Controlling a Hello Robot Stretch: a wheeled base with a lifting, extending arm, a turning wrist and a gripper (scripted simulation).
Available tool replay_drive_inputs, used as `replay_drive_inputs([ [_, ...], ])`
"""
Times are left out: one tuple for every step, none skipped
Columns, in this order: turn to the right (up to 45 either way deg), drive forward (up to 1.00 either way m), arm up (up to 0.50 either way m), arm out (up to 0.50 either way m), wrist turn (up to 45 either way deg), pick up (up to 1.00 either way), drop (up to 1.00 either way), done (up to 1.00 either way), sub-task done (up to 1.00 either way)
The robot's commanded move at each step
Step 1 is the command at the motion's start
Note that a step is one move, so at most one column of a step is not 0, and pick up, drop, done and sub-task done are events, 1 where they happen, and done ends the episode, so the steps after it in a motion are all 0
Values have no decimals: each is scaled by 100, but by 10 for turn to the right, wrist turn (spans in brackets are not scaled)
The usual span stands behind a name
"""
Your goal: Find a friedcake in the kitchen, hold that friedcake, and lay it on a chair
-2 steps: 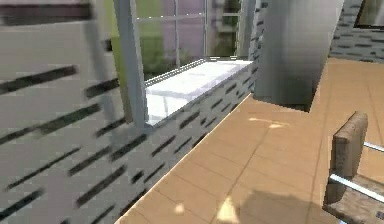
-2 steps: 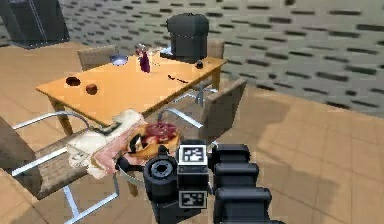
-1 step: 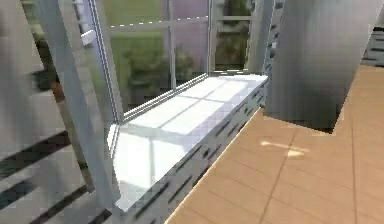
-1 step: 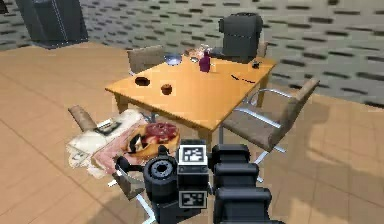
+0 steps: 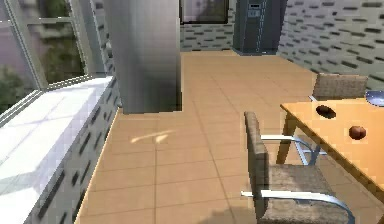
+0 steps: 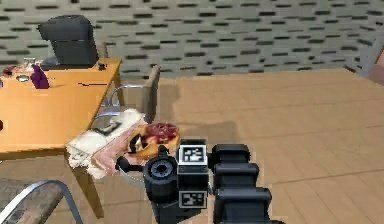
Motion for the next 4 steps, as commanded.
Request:
replay_drive_inputs([
  [0,50,0,0,0,0,0,0,0],
  [-150,0,0,0,0,0,0,0,0],
  [0,70,0,0,0,0,0,0,0],
  [450,0,0,0,0,0,0,0,0],
])
